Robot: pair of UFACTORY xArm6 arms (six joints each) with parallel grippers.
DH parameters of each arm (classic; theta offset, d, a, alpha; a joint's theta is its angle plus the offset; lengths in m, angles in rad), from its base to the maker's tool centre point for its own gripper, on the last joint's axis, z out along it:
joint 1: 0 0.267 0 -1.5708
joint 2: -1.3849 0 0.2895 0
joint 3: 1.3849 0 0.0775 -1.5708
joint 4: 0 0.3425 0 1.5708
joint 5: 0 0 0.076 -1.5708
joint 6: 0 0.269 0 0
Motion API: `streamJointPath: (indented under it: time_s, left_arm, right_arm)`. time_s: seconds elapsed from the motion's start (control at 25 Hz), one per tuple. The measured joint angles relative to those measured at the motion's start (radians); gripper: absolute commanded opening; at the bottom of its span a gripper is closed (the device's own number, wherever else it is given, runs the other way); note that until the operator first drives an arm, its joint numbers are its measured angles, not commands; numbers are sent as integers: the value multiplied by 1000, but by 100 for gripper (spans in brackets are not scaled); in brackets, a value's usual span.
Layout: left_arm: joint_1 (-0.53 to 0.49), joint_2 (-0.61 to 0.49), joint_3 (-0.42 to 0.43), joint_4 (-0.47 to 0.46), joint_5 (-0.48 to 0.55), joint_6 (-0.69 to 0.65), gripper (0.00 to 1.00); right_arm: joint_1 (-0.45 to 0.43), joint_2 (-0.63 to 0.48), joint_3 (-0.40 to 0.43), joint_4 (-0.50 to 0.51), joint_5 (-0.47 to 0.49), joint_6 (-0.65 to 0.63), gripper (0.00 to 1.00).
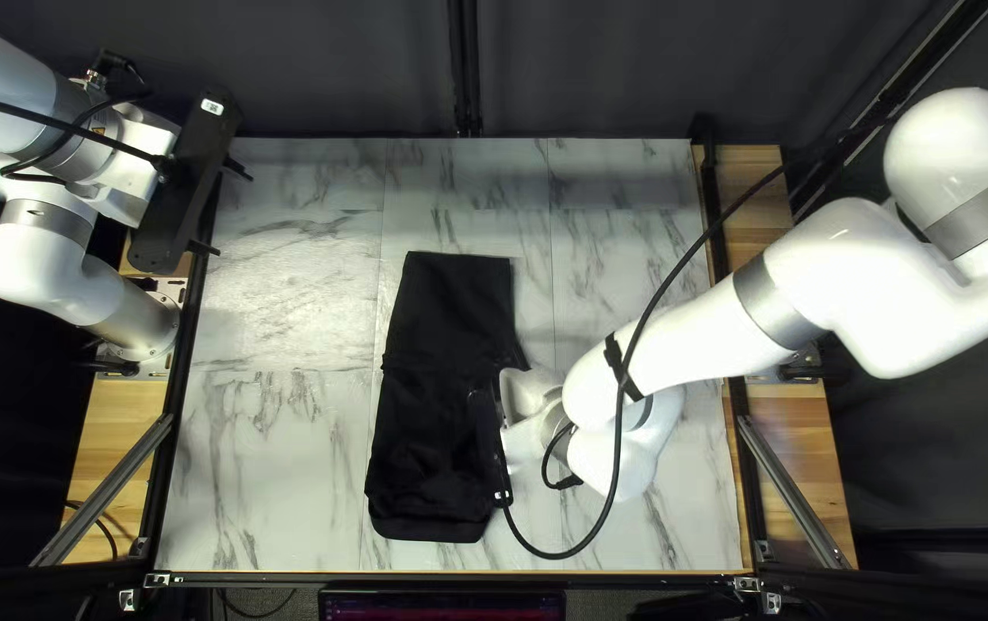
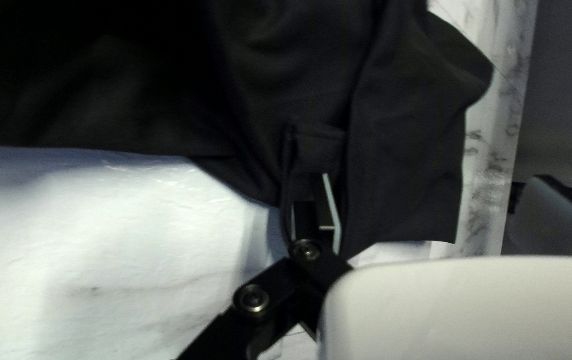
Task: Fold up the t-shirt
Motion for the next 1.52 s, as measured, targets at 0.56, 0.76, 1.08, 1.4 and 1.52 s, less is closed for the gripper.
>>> streamJointPath:
  time_s: [0.56,0.76,1.08,1.4,1.52]
  left_arm:
    - [0,0,0,0,0,0,100]
    - [0,0,0,0,0,0,100]
    - [0,0,0,0,0,0,100]
    - [0,0,0,0,0,0,100]
    - [0,0,0,0,0,0,100]
  right_arm:
    - [-28,39,-15,-21,-74,-29,100]
    - [-30,43,-11,-50,-88,-2,100]
    - [-43,96,-45,-105,-90,39,100]
    - [-51,105,-55,-139,-74,47,91]
    - [-50,118,-63,-143,-73,50,86]
